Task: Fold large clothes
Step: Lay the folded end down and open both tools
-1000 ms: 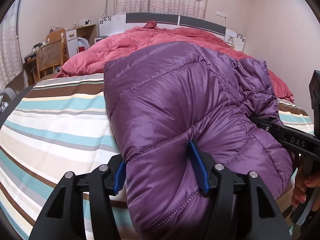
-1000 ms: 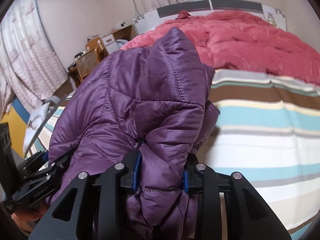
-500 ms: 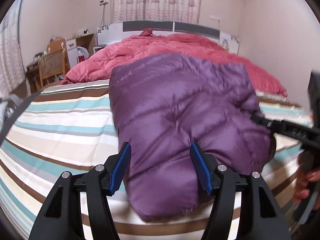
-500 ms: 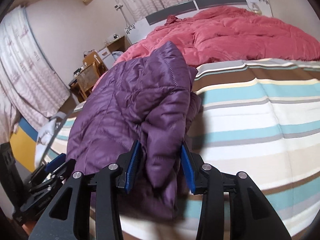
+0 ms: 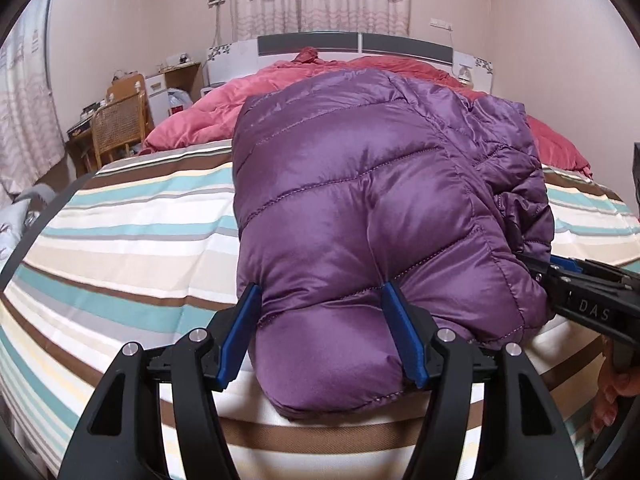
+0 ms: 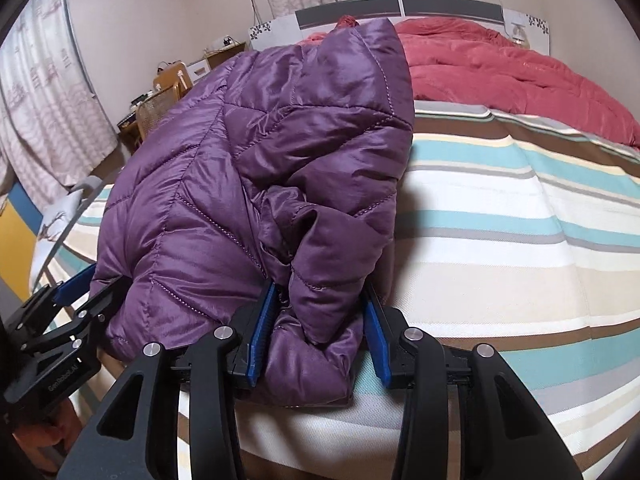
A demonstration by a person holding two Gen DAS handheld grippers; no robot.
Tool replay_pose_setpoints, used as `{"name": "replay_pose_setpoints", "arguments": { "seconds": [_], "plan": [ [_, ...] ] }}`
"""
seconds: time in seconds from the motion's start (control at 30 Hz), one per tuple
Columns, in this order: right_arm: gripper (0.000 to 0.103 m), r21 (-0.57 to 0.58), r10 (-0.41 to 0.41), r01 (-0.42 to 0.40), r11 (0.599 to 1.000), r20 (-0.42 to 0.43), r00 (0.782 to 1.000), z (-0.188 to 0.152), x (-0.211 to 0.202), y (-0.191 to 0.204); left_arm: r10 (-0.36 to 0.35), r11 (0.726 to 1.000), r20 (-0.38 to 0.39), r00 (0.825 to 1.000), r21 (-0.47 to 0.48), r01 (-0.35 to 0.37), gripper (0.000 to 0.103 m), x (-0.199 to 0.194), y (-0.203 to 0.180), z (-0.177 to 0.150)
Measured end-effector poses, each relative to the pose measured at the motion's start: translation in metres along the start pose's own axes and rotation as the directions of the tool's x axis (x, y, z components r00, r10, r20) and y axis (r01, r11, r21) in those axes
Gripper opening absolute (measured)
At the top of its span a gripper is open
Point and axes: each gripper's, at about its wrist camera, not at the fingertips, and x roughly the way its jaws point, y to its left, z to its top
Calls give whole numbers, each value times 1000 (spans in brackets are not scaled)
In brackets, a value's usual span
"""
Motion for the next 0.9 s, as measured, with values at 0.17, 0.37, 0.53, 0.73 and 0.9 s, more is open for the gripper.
{"name": "replay_pose_setpoints", "arguments": {
  "seconds": [0.17,0.37,0.53,0.73,0.9],
  "plan": [
    [43,16,12,-13,1000,41,999,-2,-21,0,13,998,-3,1000,-57,-13,83,-18,2,-3],
    [43,6,4,-4,1000,44,999,-6,-34,4,35,999,17,999,-41,-34,91,-36,-3,-13],
    [50,10,-4,4,1000,19,1000,-10,-35,6,25,999,-13,1000,-46,-26,92,-40,-7,-23],
    [54,40,15,-15,999,14,1000,-18,-42,2,13,997,-28,1000,-76,-15,99,-48,-6,-26],
    [71,-6,60,-60,998,73,996,-29,-69,12,49,993,-4,999,-106,-50,101,-65,-5,-28]
  ]
}}
